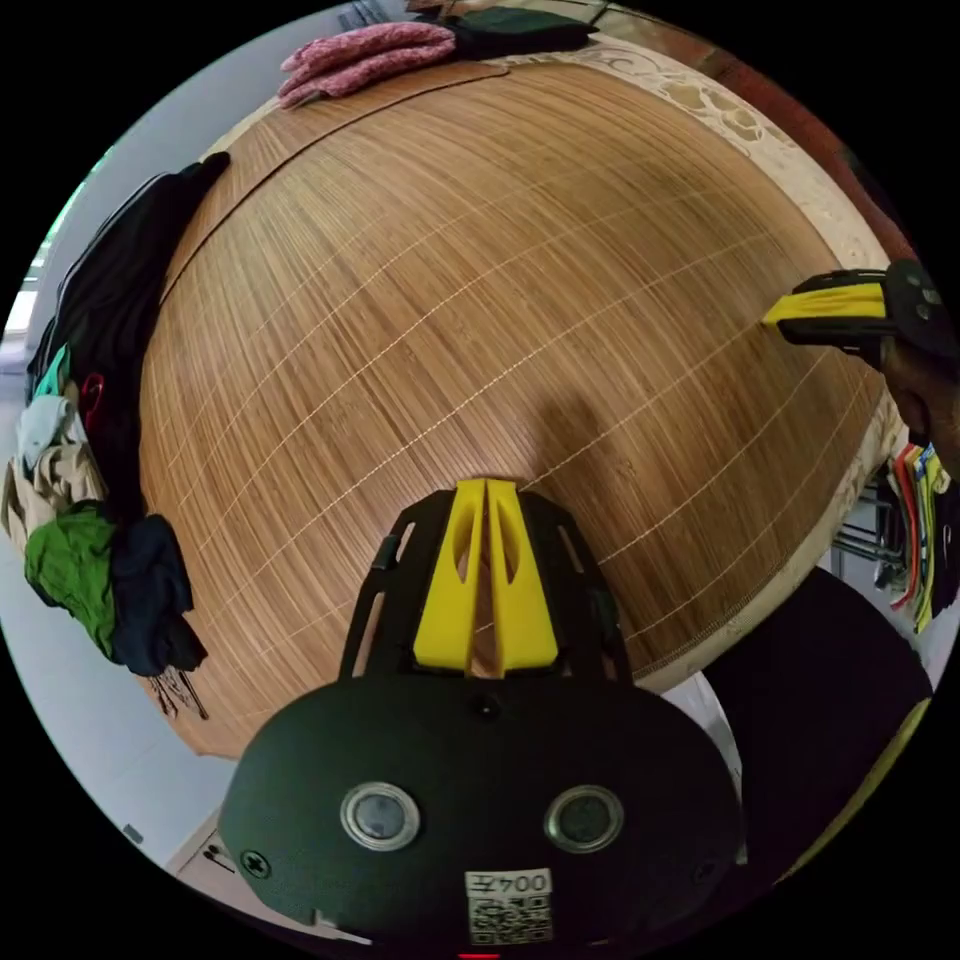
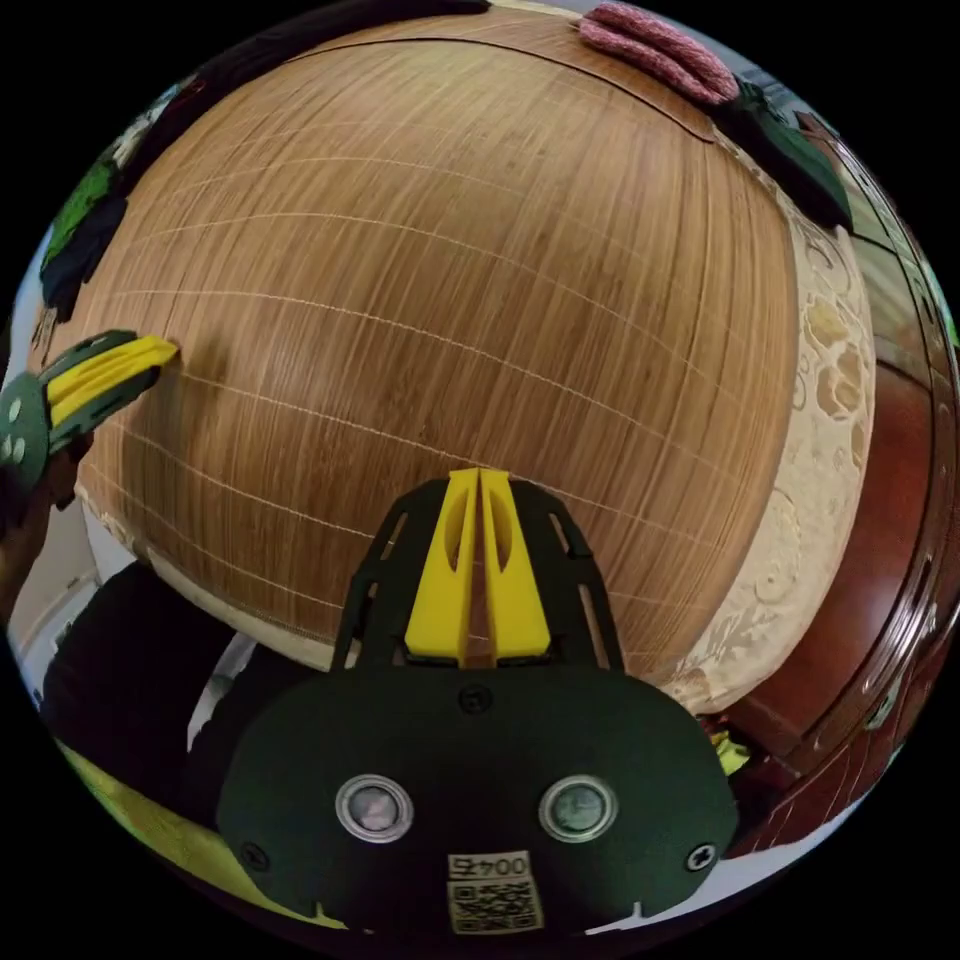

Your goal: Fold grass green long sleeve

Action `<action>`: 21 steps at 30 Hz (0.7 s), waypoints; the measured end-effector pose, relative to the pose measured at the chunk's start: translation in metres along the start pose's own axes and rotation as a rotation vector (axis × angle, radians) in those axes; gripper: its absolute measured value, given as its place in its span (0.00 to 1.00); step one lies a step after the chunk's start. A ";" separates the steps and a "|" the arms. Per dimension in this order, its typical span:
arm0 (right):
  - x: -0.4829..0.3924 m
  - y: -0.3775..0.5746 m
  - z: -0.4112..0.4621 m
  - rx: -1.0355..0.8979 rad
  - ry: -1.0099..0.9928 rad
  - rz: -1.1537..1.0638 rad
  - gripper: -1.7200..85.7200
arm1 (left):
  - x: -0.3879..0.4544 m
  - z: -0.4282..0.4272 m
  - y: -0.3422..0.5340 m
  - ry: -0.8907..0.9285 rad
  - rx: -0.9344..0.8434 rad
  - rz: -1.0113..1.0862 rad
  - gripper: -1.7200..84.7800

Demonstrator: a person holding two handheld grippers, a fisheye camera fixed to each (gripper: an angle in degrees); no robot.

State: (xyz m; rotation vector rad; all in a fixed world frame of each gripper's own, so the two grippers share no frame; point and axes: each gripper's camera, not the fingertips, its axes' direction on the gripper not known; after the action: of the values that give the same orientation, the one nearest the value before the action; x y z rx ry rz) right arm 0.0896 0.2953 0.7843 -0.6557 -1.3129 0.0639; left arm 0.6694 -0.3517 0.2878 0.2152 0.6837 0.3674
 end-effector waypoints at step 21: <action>-0.223 0.104 -0.051 0.355 -0.810 0.541 0.08 | -0.603 0.054 0.335 0.435 0.444 -1.138 0.17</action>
State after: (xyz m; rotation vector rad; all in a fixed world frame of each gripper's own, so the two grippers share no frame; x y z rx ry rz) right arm 0.1060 0.2702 0.5353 -0.6841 -1.7887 1.0724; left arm 0.1865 -0.2896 0.7802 0.1343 1.1942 -0.8620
